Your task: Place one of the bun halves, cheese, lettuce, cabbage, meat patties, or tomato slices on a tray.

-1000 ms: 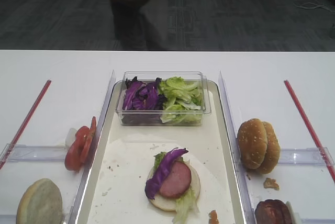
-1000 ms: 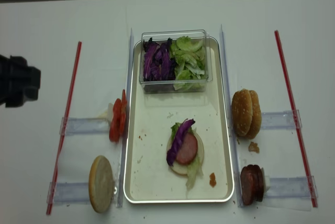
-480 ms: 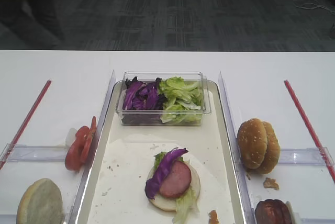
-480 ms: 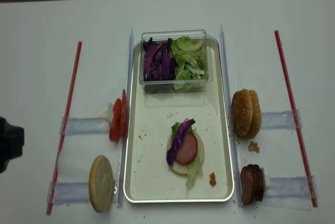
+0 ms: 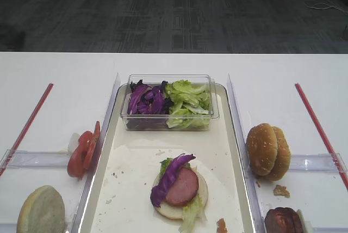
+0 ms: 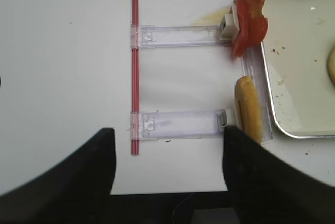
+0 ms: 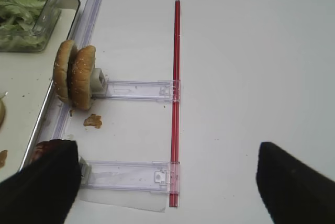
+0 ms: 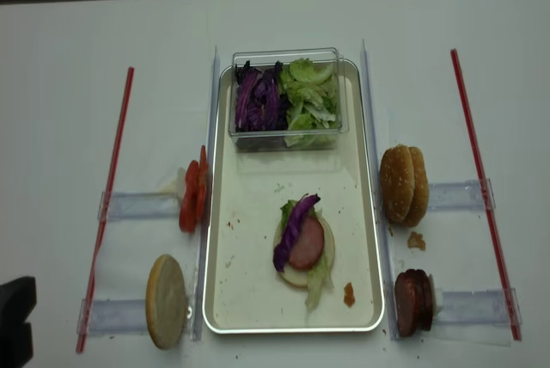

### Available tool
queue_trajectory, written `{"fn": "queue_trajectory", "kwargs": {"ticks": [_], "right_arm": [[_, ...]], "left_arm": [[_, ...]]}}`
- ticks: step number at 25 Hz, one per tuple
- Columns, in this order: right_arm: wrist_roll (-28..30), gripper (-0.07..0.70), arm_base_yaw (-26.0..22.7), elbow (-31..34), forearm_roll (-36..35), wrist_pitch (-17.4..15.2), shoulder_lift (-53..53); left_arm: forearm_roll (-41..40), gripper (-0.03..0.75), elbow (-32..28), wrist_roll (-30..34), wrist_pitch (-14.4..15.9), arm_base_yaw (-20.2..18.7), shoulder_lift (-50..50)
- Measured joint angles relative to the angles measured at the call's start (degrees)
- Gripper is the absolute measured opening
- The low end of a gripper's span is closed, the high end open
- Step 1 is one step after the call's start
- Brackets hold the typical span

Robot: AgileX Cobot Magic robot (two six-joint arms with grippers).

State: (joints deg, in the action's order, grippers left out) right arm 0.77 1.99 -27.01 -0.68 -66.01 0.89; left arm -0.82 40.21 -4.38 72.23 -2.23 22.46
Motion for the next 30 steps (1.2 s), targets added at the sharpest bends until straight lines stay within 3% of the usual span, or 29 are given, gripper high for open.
{"fn": "queue_trajectory", "kwargs": {"ticks": [8,15,22,30], "right_arm": [[0.00,0.679,0.00,0.00,0.00,0.00,0.00],[0.00,0.679,0.00,0.00,0.00,0.00,0.00],[0.00,0.679,0.00,0.00,0.00,0.00,0.00],[0.00,0.679,0.00,0.00,0.00,0.00,0.00]], "left_arm": [[0.14,0.413,-5.80,1.44,0.04,0.00,-11.36],[0.13,0.413,-6.46,3.95,0.04,0.00,-19.70],[0.27,0.413,-10.18,4.38,-0.48,0.00,-23.28],[0.82,0.413,-12.10,4.69,-3.78,0.00,-23.50]]}}
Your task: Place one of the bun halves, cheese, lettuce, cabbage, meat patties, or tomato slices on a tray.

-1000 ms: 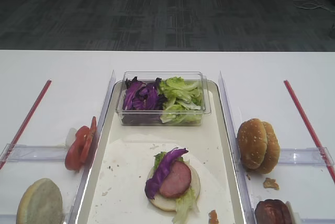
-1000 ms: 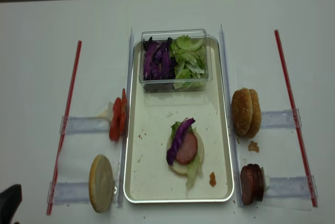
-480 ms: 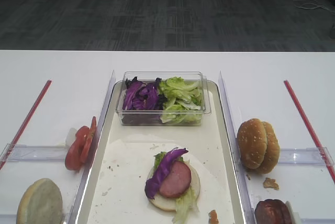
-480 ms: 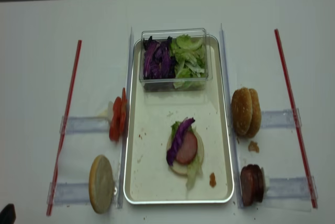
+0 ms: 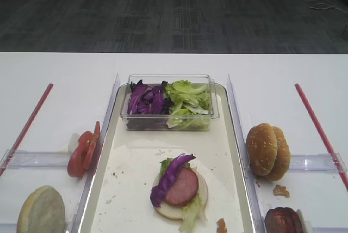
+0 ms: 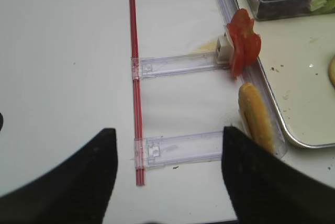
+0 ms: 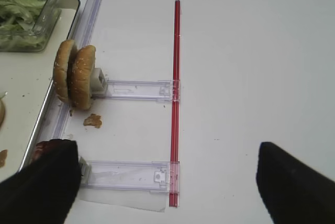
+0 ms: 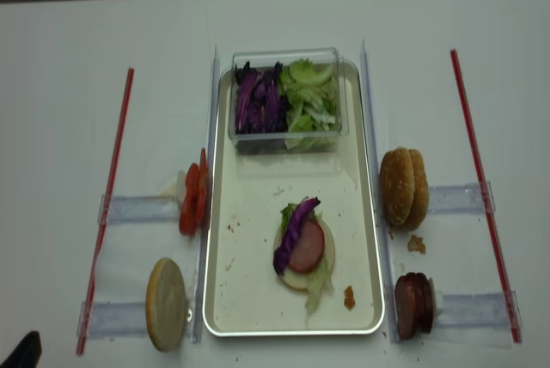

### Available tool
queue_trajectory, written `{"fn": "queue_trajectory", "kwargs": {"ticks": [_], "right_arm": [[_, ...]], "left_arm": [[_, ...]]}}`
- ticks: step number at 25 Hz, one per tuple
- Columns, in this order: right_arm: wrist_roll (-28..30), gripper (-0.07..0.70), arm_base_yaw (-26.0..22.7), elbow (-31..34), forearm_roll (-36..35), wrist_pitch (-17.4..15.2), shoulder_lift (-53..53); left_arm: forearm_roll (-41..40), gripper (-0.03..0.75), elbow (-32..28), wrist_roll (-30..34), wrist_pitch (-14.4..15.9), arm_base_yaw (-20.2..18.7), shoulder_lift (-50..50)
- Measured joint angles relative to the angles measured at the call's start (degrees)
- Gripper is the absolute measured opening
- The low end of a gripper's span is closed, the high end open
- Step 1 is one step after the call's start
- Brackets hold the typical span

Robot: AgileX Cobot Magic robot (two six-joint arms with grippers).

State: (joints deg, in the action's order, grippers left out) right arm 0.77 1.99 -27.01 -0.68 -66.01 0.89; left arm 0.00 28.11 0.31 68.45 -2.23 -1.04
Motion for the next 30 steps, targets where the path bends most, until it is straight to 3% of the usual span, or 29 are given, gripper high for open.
{"fn": "queue_trajectory", "kwargs": {"ticks": [30], "right_arm": [[0.00,0.679,0.00,0.00,0.00,0.00,0.00]], "left_arm": [[0.00,0.413,-0.09,0.08,-0.48,-1.02,0.00]]}}
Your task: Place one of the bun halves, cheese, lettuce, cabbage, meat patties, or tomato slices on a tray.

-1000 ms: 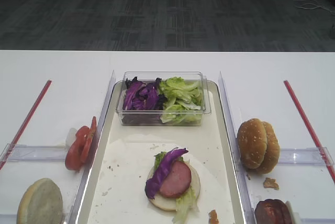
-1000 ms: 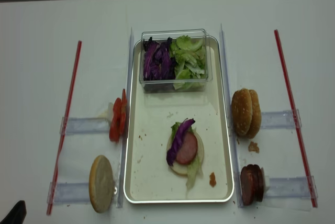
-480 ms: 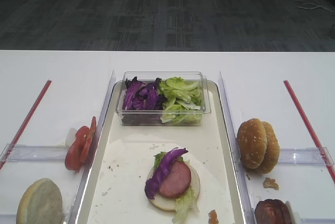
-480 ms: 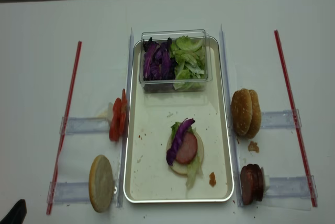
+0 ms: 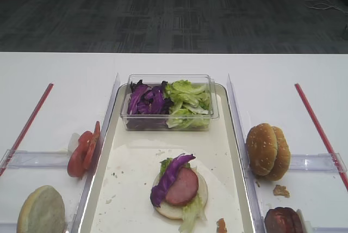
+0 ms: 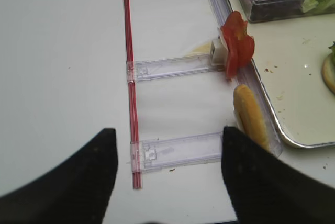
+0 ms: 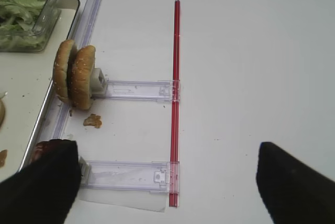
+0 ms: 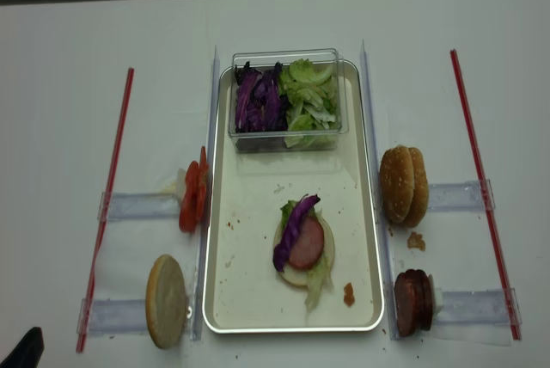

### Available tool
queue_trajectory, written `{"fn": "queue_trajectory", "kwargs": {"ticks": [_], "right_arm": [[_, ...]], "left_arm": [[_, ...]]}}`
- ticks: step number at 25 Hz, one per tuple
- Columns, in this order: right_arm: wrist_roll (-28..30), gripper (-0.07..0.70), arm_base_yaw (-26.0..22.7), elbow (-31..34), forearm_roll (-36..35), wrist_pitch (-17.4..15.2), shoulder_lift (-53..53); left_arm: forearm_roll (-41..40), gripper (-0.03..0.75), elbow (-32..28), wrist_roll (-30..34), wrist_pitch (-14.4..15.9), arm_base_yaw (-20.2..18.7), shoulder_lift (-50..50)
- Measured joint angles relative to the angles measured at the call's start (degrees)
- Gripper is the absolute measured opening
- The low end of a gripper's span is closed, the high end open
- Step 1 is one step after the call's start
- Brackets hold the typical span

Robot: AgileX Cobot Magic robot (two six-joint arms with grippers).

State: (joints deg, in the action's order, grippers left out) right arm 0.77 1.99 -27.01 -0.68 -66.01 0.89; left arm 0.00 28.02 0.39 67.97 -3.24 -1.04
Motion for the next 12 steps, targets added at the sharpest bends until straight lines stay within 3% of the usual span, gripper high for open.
{"fn": "queue_trajectory", "kwargs": {"ticks": [12], "right_arm": [[0.00,0.679,0.00,0.00,0.00,0.00,0.00]], "left_arm": [[0.00,0.413,0.00,0.00,0.00,0.00,0.00]]}}
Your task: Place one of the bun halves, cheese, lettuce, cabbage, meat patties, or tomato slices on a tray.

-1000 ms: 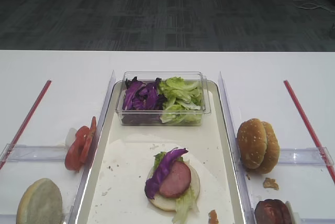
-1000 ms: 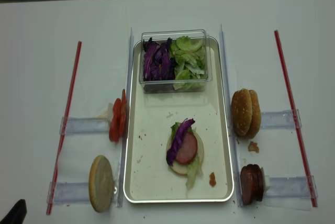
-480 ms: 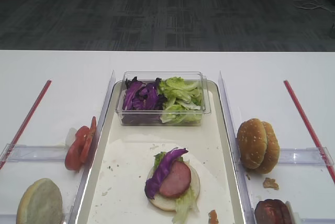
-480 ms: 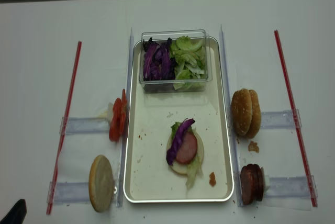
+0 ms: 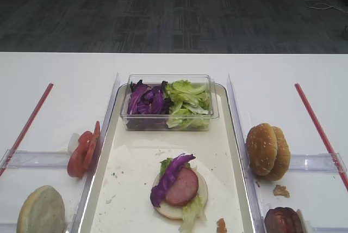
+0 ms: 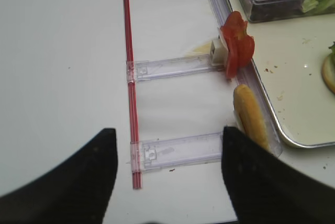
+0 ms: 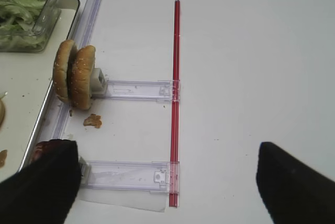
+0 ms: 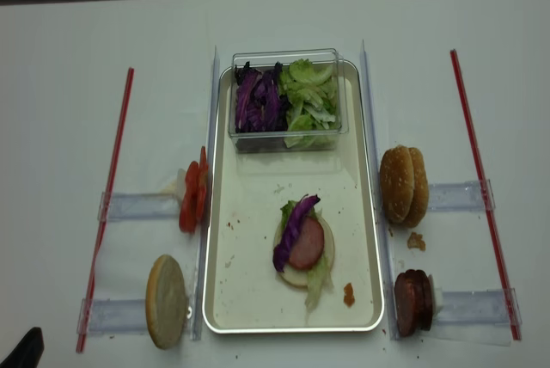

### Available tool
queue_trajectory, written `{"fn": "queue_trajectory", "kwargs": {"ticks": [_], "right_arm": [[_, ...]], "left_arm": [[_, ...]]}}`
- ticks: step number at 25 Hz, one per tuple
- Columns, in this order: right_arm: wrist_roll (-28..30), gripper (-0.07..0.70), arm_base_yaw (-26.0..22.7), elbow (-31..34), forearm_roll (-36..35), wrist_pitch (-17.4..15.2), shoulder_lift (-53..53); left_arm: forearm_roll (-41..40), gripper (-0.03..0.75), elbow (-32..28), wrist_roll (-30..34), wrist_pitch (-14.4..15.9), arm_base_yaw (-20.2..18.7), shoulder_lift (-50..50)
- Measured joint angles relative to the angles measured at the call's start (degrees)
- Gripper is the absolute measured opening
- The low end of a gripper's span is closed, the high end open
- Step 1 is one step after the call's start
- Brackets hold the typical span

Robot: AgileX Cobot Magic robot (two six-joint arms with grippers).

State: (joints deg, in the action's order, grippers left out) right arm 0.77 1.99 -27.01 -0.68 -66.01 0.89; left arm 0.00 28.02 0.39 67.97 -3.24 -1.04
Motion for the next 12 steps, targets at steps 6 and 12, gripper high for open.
{"fn": "queue_trajectory", "kwargs": {"ticks": [6,12], "right_arm": [[0.00,0.679,0.00,0.00,0.00,0.00,0.00],[0.00,0.679,0.00,0.00,0.00,0.00,0.00]], "left_arm": [[0.00,0.413,0.00,0.00,0.00,0.00,0.00],[0.00,0.413,0.00,0.00,0.00,0.00,0.00]]}}
